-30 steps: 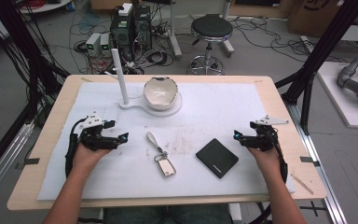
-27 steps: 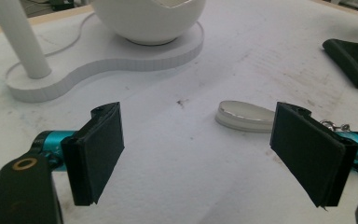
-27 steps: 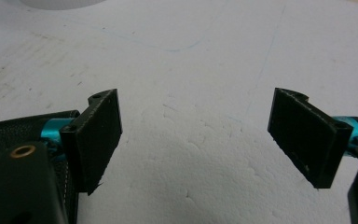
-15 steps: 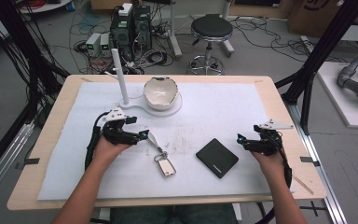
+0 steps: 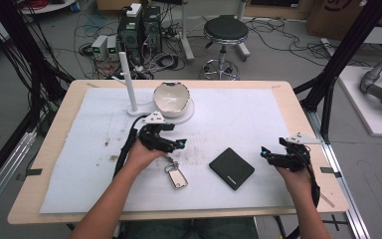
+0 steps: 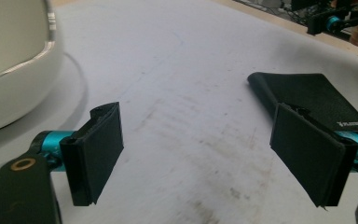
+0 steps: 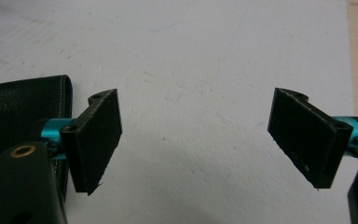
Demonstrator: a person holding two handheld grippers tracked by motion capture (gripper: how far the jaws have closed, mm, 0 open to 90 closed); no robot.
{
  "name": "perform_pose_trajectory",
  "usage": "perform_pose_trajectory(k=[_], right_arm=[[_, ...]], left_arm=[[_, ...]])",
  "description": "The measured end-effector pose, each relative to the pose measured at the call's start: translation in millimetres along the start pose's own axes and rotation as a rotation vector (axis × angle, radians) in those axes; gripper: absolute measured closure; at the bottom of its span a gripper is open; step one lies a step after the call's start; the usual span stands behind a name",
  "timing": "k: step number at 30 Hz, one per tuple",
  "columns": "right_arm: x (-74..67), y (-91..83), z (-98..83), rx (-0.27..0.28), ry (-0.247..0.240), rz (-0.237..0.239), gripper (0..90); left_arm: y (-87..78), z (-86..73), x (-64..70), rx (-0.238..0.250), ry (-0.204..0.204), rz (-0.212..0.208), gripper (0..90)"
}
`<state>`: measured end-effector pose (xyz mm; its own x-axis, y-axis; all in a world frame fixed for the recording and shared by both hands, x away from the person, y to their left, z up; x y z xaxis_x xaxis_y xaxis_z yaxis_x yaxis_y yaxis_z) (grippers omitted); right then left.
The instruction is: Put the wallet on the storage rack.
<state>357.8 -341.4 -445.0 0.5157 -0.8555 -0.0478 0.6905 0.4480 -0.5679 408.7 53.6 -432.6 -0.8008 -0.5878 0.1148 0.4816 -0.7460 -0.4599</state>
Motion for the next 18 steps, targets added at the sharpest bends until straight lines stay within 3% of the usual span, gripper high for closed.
perform_pose_trajectory(k=[9, 18], right_arm=[[3.2, -11.4, -7.9, -0.002, 0.008, -0.018, 17.6], [3.8, -19.9, -13.9, -0.002, 0.005, -0.033, 17.7]], left_arm=[[37.0, 7.7, 27.3, -0.048, 0.034, -0.076, 17.2], [72.4, 6.9, 57.2, -0.139, 0.065, -0.156, 17.4]])
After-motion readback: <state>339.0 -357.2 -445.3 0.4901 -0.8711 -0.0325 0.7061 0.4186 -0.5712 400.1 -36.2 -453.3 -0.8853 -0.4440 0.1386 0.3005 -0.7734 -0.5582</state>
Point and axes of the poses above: each handheld gripper's, and its own axes: y roughly forward along the jaws, z roughly out of its top, x roughly to its right, the point moved 4 cm from there along y, roughly forward along the jaws, and after that the axes turned 6 degrees about z, right-handed, at the moved point
